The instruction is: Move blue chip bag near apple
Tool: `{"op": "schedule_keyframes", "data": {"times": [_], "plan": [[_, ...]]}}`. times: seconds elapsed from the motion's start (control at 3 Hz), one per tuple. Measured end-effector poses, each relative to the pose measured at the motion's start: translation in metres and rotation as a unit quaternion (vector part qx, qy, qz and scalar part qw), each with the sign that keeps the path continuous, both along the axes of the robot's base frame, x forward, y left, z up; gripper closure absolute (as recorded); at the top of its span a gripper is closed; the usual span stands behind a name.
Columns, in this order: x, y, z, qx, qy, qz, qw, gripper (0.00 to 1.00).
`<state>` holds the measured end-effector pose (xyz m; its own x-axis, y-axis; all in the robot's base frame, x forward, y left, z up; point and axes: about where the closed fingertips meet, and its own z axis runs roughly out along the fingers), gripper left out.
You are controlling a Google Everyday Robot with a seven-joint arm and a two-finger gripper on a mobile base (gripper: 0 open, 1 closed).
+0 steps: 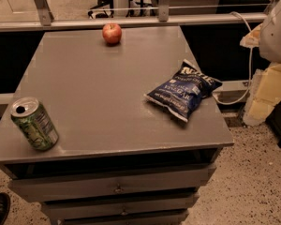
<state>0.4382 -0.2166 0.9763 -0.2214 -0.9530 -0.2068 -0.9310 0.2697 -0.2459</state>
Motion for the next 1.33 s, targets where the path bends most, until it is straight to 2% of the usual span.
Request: {"op": "schedule_keyframes", "data": {"times": [0.33,1.0,1.33], "plan": [[0.001,0.0,0.0,0.001,-0.002,0.0,1.0,0.0],[0.065,0.01,-0.044,0.059,-0.016,0.009,0.9981,0.0],[0.103,0.021,-0.065,0.123,-0.021,-0.007,0.9922,0.0]]}}
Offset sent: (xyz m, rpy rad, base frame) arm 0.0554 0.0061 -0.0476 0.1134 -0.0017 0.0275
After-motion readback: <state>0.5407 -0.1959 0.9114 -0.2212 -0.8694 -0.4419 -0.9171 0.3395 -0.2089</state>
